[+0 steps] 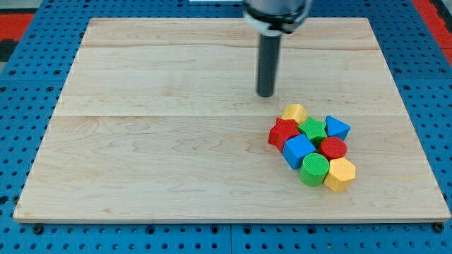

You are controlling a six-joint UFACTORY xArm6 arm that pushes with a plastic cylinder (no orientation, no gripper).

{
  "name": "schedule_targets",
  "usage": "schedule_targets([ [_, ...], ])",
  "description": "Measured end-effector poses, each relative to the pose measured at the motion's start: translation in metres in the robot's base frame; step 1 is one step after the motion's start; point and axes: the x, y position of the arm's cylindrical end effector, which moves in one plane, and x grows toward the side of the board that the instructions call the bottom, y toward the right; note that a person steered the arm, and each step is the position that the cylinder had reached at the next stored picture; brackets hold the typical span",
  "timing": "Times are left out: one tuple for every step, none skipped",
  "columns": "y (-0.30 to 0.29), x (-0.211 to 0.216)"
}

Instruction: Move the red star towards the top left side

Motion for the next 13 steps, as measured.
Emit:
schedule_targets([
  [0.099, 0.013],
  [0.154, 0.088],
  [0.170, 0.146],
  [0.133, 0.150],
  [0.102, 0.109],
  [0.102, 0.122],
  [0.136, 0.155],
  [0.085, 0.142],
  [0.016, 0.113],
  [-0.033, 0.106],
  [-0.016, 0.108],
  [0.034, 0.105],
  [0.008, 0.046],
])
